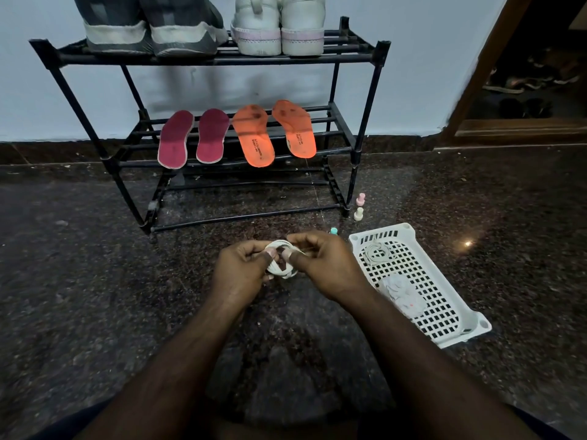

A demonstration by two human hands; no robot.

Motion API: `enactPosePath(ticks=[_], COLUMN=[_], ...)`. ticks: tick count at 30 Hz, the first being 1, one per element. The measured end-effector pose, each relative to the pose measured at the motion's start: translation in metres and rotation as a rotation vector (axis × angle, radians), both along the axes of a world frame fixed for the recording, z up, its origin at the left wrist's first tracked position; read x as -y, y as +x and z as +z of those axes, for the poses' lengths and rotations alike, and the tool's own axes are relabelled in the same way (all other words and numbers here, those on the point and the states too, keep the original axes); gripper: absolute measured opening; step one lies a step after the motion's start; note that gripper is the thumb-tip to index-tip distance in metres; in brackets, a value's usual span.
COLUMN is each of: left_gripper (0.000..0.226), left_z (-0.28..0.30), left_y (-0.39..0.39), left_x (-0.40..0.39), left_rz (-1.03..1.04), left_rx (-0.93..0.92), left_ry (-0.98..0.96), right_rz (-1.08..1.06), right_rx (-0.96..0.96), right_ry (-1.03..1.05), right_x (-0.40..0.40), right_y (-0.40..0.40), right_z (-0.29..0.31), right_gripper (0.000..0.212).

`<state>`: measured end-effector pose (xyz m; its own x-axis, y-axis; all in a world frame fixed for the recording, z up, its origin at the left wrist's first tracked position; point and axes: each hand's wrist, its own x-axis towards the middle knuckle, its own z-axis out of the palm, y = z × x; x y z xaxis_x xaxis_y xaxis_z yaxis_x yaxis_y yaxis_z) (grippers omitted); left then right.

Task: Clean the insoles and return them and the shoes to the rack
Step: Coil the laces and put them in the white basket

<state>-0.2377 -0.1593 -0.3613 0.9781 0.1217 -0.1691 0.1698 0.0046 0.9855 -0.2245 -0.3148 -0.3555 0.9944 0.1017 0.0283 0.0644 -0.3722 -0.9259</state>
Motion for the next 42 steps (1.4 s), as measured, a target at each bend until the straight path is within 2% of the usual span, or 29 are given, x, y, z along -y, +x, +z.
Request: enactPosePath(ticks=[3,9,12,16,26,32,38,42], left_gripper=[0.013,0.012,0.011,0.011,0.012,0.012,0.01,0.009], left_z=[0.0,0.0,-0.001,-0.002,0.003,0.006,0.013,0.014], left_y=[0.0,-0.001,-0.001,0.0,0.007,0.016,0.023,0.029], left_x=[0.0,0.002,0.004,0.005,0.007,0.022,0.044,0.056], left_rz=[0.008,0.067,0.105,0.161,0.112,0.157,0.161,0.184], left_rx=[-0.002,-0.034,-0.086,-0.136,-0.127,-0.208,-0.208,-0.194], left_ry=[0.008,-0.034,-0.118,-0.249,-0.168,-0.306,-0.381,-0.409], right_rz=[0.016,-0.085,-0.078,-0.065,-0.143,-0.167,-0.19,-0.201], right_rx=[0.02,0.077,0.055,-0.05,-0.047,-0.021,-0.257,-0.318], right_ry=[-0.038,-0.026,0.029,0.217,0.284,0.26,0.669,0.767], right_x=[-0.005,-0.006,-0.01,-0.016,-0.004,0.003,0.015,0.025], right_y=[-0.005,-0.005,-0.008,-0.013,-0.005,-0.003,-0.003,-0.001], right_z=[-0.001,-0.004,-0.005,-0.003,-0.001,-0.004,0.002,0.004], right_gripper=[0.048,0.022,0.019,0.018,0.015,0.015,0.022,0.026])
